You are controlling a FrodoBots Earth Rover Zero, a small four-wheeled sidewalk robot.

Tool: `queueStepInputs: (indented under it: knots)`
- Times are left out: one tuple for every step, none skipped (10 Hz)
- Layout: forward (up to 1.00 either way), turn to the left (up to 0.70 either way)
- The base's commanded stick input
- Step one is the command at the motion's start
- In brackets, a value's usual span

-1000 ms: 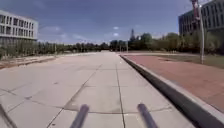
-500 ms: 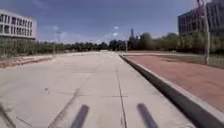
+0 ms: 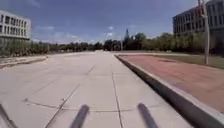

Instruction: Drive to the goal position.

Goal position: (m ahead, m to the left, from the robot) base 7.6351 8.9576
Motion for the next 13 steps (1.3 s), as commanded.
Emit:
queueStepInputs:
  knots:
    - [0.7, 0.0]
    - [0.7, 0.0]
    - [0.7, 0.0]
    - [0.7, 0.0]
    - [0.7, 0.0]
    - [0.7, 0.0]
    - [0.7, 0.0]
    - [0.7, 0.0]
    - [0.7, 0.0]
    - [0.7, 0.0]
    - [0.7, -0.35]
    - [0.7, -0.35]
    - [0.7, -0.22]
